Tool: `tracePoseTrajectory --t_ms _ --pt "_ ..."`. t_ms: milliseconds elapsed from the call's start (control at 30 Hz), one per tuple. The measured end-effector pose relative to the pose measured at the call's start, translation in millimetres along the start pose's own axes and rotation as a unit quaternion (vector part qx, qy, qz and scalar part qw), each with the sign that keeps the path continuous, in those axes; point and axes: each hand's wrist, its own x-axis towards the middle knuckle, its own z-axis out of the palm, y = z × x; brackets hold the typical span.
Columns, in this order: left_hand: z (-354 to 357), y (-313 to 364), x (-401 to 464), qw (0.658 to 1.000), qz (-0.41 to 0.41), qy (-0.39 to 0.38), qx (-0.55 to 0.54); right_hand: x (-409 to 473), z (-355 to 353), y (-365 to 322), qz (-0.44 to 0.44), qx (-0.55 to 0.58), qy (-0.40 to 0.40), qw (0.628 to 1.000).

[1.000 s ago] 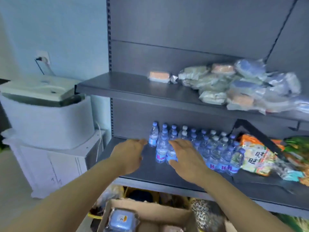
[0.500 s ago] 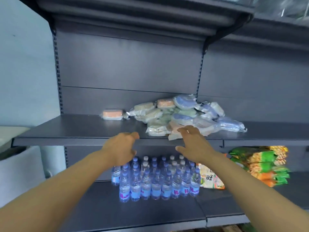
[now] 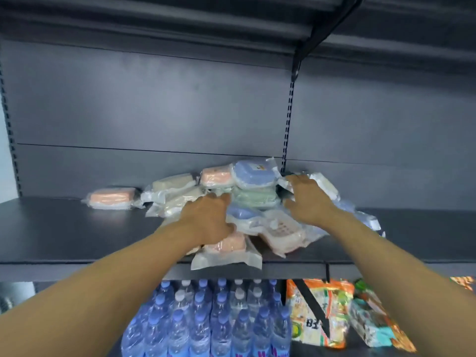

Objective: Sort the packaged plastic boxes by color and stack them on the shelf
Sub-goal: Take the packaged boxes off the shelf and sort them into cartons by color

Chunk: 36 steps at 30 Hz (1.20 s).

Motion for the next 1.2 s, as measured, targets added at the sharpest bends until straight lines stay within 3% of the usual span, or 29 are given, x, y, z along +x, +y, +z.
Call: tracePoseTrajectory --t_ms 200,433,633,767,967,1067,1200 --pt "10.7 53.3 70.5 0.994 -0.092 -0.045 -0.046 101.0 14.9 34.5 -0.102 0.003 -0.035 0.994" --pt "32.6 63.8 115.2 0.982 -0.124 -0.115 0.084 169.7 44.3 31.0 -0.16 0.017 -0.108 0.981" --pt "37.3 65.6 128.5 0.976 -0.104 -0.092 0.167 195.3 55.2 21.8 -0.16 -0.047 -0.159 0.973" --pt "28.3 62.4 126.3 0.983 -0.115 -0.074 0.121 194.6 56.0 23.4 -0.169 -0.012 -0.09 0.981" --pt "4.5 23.4 108.5 0.982 -0.157 -0.076 -0.067 173.2 43.8 30.0 -0.154 0.065 0.004 0.986" --pt "8.8 8.3 98.1 0.974 -0.168 -0.091 -0.119 154.4 36.5 25.2 -0.15 0.053 0.024 0.987" --pt "23.9 3.1 93.6 0.979 -0.146 -0.087 -0.109 130.3 33.8 17.0 -0.142 0.039 0.015 0.989"
